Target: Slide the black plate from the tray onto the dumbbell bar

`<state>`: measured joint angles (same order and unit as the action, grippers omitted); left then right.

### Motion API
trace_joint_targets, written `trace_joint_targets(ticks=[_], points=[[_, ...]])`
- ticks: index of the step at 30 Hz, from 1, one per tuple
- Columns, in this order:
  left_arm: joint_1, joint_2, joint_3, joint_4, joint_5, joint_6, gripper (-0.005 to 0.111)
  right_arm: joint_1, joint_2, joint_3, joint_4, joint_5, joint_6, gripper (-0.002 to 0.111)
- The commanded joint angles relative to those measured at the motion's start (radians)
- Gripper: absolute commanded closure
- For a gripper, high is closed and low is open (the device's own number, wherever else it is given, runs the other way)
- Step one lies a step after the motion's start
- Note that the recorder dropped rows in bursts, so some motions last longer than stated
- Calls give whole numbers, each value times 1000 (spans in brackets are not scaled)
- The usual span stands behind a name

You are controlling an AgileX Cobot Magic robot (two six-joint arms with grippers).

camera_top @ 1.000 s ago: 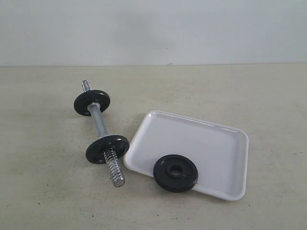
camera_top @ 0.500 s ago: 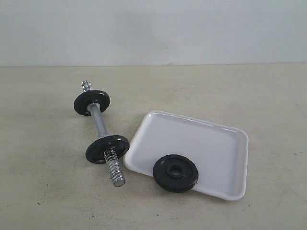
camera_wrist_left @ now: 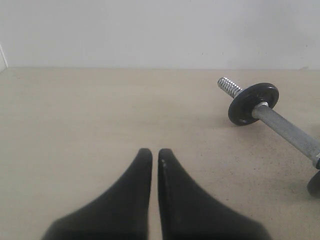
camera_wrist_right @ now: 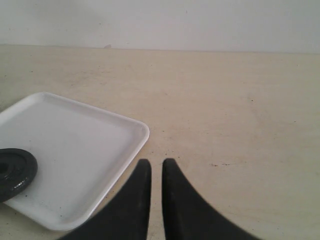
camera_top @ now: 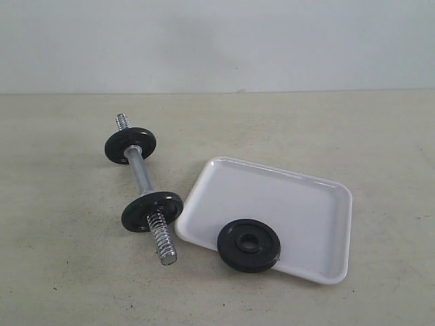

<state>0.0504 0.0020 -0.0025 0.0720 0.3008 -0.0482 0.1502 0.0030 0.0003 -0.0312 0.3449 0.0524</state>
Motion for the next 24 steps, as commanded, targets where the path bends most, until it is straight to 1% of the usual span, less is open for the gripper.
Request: trace_joint_targets(ticks=[1,18,20,21,24], points=[[-3,-2,2,-6,-8,5,102,-1,-3,0,-4,-11,-3,102],[-3,-2,2,-6,-8,5,102,-1,-3,0,-4,-11,-3,102],[-3,-2,2,-6,-24,5,102,-1,-3,0,-4,-11,-3,102],[-3,-2,2,-16,-40,5,102,-1,-3,0,-4,-11,-3,102],[-3,-2,2,-146,-127,4,102,-1,-3,0,-4,-11,-3,102]])
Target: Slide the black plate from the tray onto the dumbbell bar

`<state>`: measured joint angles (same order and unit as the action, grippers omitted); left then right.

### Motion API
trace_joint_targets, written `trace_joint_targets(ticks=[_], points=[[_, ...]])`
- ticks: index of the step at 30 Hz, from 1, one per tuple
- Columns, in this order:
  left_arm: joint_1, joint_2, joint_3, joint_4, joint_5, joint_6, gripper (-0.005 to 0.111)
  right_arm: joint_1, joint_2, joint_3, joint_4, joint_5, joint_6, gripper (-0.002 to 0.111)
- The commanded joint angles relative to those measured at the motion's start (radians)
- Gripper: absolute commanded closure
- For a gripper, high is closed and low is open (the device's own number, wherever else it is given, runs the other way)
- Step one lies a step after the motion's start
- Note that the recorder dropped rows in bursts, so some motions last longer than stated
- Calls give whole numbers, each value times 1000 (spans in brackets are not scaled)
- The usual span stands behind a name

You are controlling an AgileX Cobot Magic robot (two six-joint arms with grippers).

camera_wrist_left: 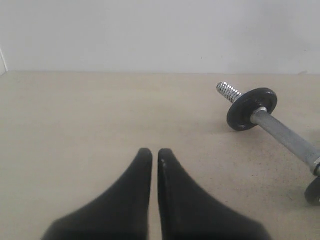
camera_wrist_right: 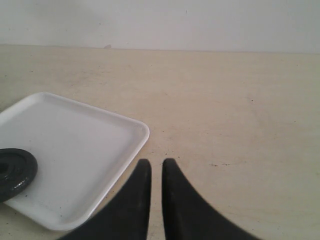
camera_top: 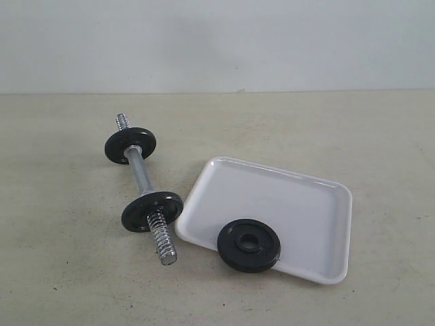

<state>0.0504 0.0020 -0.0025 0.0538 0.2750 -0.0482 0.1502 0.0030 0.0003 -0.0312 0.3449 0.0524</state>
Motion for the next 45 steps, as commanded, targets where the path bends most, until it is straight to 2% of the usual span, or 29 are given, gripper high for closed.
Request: trace_joint_targets(ticks=[1,7,11,45], points=[[-3,-2,2,-196,-148,1,102,-1,-3,0,-4,-11,-3,102],[-3,-2,2,-440,-309,-3,102,-1,-3,0,-4,-11,-3,102],[-3,-2,2,-495,-334,-3,102,-1,-3,0,-4,-11,-3,102],[-3,-2,2,-492,-337,-1,102,-1,-3,0,-4,-11,-3,102]])
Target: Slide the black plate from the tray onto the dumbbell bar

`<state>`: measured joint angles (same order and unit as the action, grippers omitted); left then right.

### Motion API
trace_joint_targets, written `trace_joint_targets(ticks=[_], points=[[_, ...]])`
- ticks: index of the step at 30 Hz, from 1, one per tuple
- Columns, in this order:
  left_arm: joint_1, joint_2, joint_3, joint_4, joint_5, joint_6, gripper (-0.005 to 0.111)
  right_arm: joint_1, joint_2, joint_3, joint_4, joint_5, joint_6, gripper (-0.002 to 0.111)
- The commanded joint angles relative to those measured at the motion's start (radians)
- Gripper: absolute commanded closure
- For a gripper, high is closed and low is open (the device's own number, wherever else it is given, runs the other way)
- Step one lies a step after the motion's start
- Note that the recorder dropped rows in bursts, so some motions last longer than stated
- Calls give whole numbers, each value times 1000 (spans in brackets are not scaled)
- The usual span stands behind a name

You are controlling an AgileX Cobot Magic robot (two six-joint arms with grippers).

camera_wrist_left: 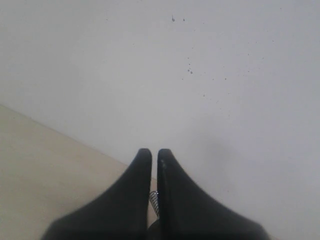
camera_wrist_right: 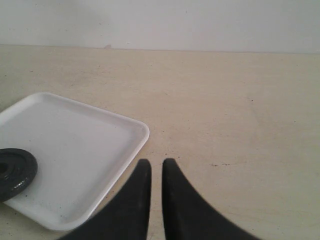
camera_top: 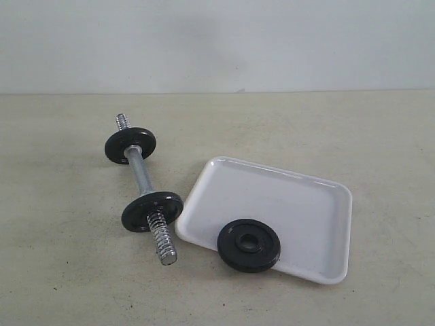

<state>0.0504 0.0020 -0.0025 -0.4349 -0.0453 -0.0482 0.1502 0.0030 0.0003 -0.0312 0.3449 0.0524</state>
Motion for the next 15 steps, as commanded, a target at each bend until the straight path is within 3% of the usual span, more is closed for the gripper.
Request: trace_joint_targets(ticks=[1,11,15], points=[[-3,-2,2,-4,-16,-1,102,-1,-3,0,-4,-11,-3,102],[-3,-2,2,-4,-26,-8,102,-1,-3,0,-4,-11,-3,102],[-3,-2,2,-4,-28,-84,102,-1,-3,0,-4,-11,-3,102]])
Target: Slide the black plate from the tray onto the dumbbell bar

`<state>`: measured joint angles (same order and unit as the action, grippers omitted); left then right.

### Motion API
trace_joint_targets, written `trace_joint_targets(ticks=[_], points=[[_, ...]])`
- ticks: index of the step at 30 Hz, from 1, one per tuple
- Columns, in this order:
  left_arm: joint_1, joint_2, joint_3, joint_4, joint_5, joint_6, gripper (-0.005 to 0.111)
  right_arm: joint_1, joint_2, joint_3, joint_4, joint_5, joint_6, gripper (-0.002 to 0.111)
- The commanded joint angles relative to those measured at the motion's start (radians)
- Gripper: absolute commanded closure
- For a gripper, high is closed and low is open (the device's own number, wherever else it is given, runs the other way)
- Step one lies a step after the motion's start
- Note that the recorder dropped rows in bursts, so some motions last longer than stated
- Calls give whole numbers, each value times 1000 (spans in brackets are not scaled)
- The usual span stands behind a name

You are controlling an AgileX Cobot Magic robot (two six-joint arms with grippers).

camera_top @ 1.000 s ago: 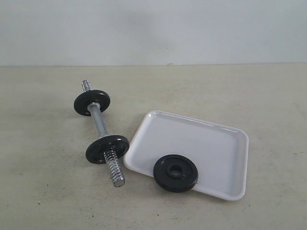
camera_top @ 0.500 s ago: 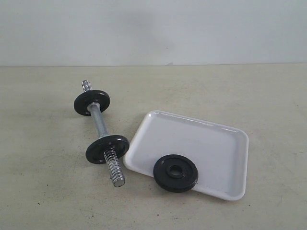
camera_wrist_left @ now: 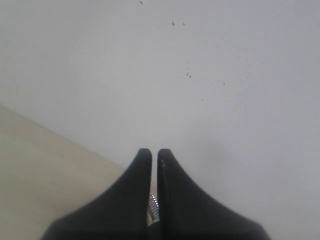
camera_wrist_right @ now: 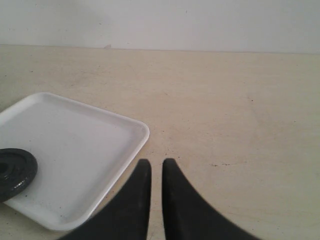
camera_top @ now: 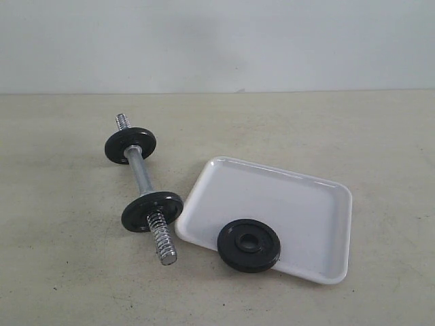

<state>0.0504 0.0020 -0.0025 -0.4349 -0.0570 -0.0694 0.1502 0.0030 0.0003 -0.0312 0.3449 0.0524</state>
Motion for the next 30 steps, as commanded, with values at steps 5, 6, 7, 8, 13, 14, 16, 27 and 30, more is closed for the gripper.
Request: trace_joint_targets(ticks=[5,6,7,8,13,14,16,27,30], points=[[-3,-2,-38,-4,-23,-250,102,-1,-3,0,-4,-11,-3,102],[-3,-2,-49,-4,-25,-284,102,-1,-3,0,-4,-11,-3,102],[-3,-2,-83,-4,-28,-358,102,-1,-3,0,-4,-11,-3,102],[-3,-2,-101,-4,-30,-388,102,-1,-3,0,-4,-11,-3,102],[-3,-2,-213,-4,-113,-552,102,-1,-3,0,-115,-84,-21,102],[-3,-2,-228,-4,-132,-591,102,-1,-3,0,-204,-209,-21,102],[-3,-2,-244,-2,-163,-599,102,-1,-3,0,-232,-489,-17,102],[-3,-2,-262,419,-189,-556,102,-1,-3,0,-94,-1521,263,102],[-3,-2,-262,523,-64,-539,102,-1,-3,0,-98,-1454,263,102]])
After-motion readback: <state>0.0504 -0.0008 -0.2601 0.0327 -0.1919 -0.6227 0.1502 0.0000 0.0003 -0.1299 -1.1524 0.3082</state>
